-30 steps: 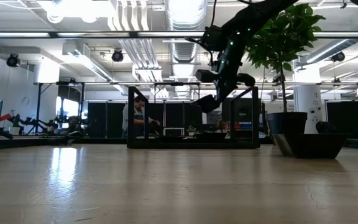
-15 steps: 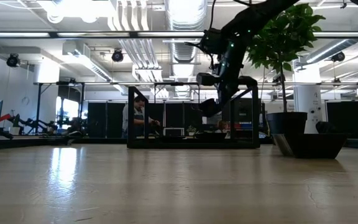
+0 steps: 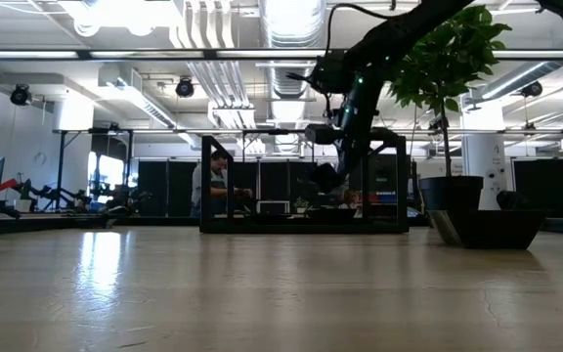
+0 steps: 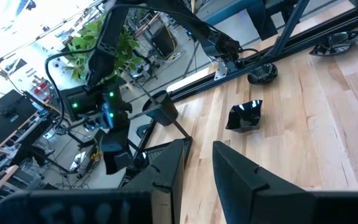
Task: Pick & Place Mini shaped plates
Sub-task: Stack the black distorted square plate on top of the black distorted square plate on the shelf
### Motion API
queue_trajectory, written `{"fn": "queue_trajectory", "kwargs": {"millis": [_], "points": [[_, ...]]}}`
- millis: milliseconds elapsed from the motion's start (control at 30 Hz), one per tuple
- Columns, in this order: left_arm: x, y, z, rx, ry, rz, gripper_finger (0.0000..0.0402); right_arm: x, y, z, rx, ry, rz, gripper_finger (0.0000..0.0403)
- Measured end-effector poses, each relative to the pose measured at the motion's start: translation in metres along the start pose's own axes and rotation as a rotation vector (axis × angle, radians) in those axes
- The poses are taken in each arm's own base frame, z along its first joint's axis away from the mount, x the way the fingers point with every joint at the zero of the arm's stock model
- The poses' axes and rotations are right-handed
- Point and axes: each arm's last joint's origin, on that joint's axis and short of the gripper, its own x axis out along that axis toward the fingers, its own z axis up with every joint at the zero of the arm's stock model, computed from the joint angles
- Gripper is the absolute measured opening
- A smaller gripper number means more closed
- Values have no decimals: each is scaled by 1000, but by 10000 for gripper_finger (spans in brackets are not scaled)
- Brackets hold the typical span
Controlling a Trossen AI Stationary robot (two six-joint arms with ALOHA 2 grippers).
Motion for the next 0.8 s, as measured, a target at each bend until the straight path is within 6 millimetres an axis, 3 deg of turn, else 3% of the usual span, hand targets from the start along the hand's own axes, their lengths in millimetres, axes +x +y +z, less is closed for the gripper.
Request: {"fn": "queue_trajectory", "kwargs": {"millis": [267, 533, 800], "points": [[0, 0, 0, 0, 0, 1, 83, -7, -1, 7, -167, -36, -18, 8], [0, 0, 0, -3, -1, 4, 83, -8, 0, 9, -12, -34, -2, 8], [0, 0, 0, -22, -1, 3, 83, -7, 0, 10, -159, -59, -35, 8]]}}
